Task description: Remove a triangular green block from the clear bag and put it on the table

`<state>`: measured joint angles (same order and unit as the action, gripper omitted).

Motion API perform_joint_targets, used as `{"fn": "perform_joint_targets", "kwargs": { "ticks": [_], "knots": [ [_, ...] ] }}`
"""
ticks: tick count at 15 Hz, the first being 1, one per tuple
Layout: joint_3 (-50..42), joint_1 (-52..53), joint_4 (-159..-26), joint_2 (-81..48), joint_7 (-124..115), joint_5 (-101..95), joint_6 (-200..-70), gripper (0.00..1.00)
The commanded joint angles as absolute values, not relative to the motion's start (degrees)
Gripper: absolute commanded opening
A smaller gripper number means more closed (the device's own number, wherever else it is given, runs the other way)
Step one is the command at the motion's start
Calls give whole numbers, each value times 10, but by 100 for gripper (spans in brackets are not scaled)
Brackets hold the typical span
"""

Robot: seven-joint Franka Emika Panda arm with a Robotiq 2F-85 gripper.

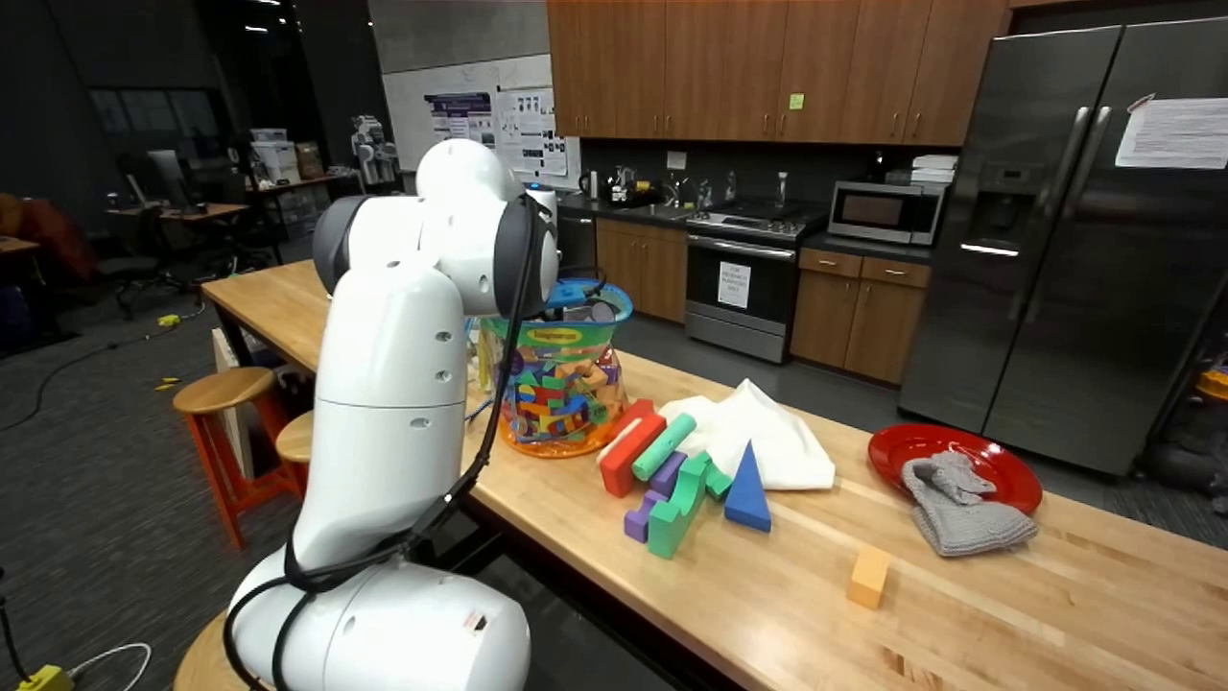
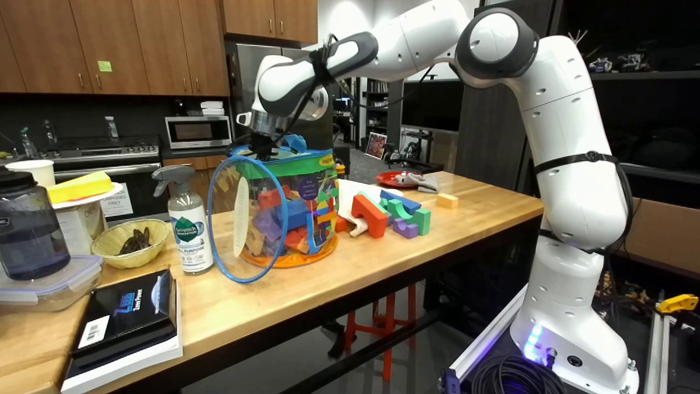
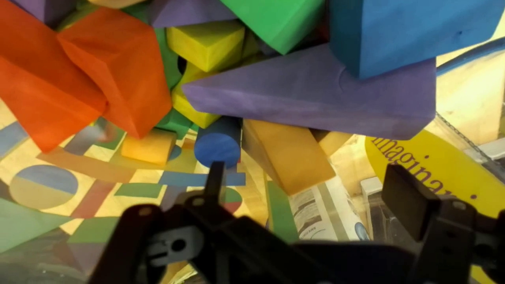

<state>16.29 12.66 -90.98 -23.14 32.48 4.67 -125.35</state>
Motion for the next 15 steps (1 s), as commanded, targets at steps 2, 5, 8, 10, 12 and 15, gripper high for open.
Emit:
{"fn": "perform_joint_targets", "kwargs": {
  "ticks": [2, 5, 8, 10, 12, 15],
  "knots": [
    [167, 124, -905, -233, 322, 44, -1252, 100],
    [166, 121, -916, -229, 322, 45, -1252, 100],
    [163, 116, -931, -224, 322, 44, -1248, 100],
    [161, 113, -943, -220, 322, 44, -1248, 100],
    [159, 107, -954, -215, 322, 43, -1245, 100],
    [153, 96, -969, -206, 320, 42, -1243, 100]
  ]
}}
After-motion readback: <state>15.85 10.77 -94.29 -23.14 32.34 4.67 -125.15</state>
